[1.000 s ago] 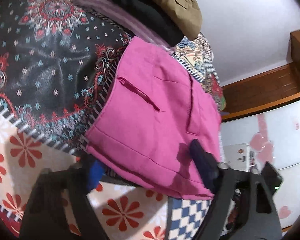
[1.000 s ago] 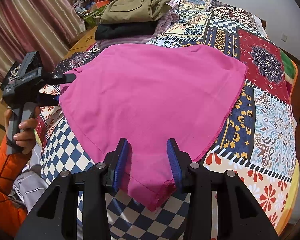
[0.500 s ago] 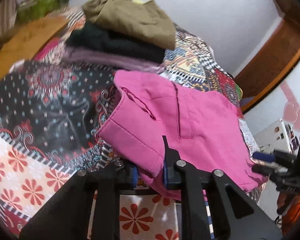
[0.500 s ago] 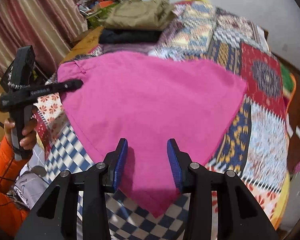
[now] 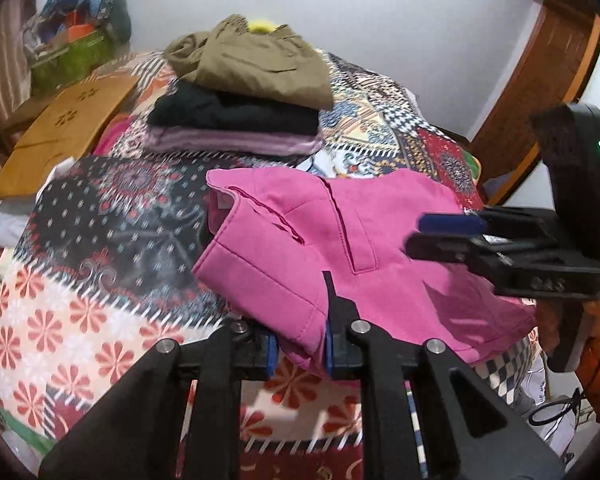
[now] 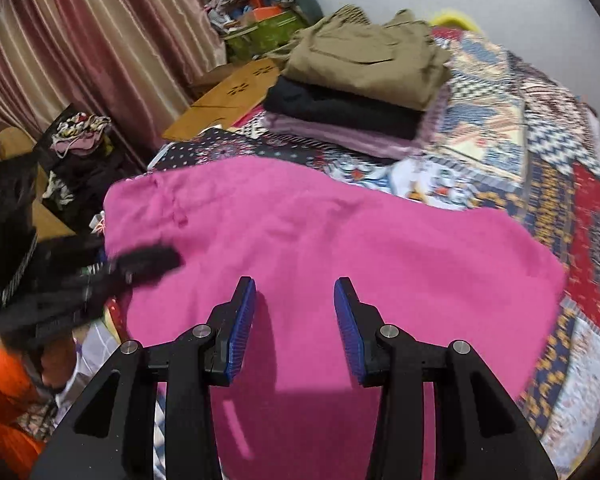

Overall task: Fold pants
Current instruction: 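Grasp the pants edge with the left gripper and lift it toward the right gripper, then lift the pink pants with the left gripper and fold them over onto themselves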

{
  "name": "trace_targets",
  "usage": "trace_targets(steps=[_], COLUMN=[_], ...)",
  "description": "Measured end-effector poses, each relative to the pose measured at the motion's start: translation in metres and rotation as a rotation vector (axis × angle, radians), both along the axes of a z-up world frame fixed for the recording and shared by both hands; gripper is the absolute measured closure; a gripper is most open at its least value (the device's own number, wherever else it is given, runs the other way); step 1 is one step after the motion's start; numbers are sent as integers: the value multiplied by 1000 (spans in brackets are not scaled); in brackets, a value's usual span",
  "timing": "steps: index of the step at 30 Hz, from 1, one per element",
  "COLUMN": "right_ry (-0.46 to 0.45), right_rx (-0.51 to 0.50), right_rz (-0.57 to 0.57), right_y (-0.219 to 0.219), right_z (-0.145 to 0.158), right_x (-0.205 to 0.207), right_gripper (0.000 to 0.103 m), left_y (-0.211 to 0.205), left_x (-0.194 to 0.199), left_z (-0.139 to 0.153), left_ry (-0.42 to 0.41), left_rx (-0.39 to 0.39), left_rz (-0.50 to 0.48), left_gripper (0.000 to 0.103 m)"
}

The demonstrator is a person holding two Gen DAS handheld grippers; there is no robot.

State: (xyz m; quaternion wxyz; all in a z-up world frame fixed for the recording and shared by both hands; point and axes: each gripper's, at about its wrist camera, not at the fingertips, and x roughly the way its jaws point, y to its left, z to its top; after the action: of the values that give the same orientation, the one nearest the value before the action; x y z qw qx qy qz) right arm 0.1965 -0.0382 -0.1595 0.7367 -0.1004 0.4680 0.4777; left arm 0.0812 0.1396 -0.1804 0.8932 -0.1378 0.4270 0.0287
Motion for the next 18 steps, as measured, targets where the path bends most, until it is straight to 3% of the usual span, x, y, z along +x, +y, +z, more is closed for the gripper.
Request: trace_targets(steps=[8, 18], right_ry=[38, 126], right_rx=[-130, -49], right_rz=[138, 102], right_y=[41, 21], right_z=[-27, -21], right_x=[-20, -10], right_gripper=[66, 65], left_y=[12, -21], left_x=[-17, -11], left_z=[7, 37], left_ry=[-56, -135], left_rx=[-30, 91], left_rz=[33, -58], left_gripper=[87, 87])
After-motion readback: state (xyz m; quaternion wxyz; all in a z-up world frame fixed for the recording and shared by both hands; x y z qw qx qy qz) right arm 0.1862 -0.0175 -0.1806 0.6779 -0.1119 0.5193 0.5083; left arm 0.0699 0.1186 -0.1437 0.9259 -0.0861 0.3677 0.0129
